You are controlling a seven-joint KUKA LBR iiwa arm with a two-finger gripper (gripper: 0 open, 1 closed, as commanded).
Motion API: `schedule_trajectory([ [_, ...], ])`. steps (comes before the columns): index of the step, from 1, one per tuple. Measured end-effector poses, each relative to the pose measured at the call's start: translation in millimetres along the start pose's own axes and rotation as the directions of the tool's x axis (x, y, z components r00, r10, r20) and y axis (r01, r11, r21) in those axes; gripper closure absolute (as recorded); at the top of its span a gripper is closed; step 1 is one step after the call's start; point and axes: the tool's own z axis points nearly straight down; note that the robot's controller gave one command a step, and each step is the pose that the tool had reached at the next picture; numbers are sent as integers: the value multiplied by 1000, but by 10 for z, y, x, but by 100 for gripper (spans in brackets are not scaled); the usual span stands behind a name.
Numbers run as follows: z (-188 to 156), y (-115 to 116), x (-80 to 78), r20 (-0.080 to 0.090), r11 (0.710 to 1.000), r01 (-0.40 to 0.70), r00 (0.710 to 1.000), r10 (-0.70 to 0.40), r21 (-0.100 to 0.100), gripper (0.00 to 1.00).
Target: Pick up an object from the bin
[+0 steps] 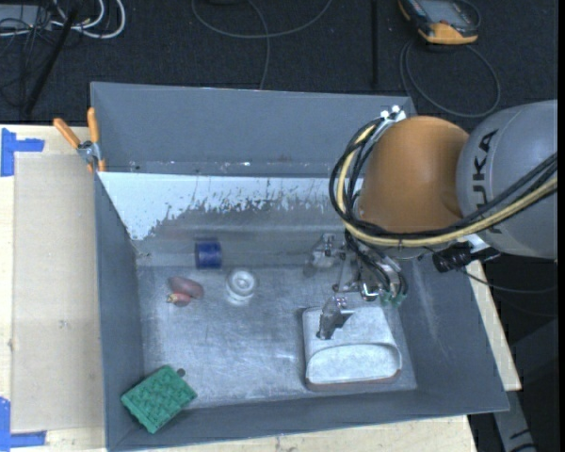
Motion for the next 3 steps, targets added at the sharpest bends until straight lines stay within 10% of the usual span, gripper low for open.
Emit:
schedule_trajectory([
  [1,1042,-402,346,33,991,137,990,-137,1,0],
  [2,1015,-398,323,41,991,135,990,-135,2,100],
  [3,-502,-456,139,17,989,150,989,-150,3,100],
])
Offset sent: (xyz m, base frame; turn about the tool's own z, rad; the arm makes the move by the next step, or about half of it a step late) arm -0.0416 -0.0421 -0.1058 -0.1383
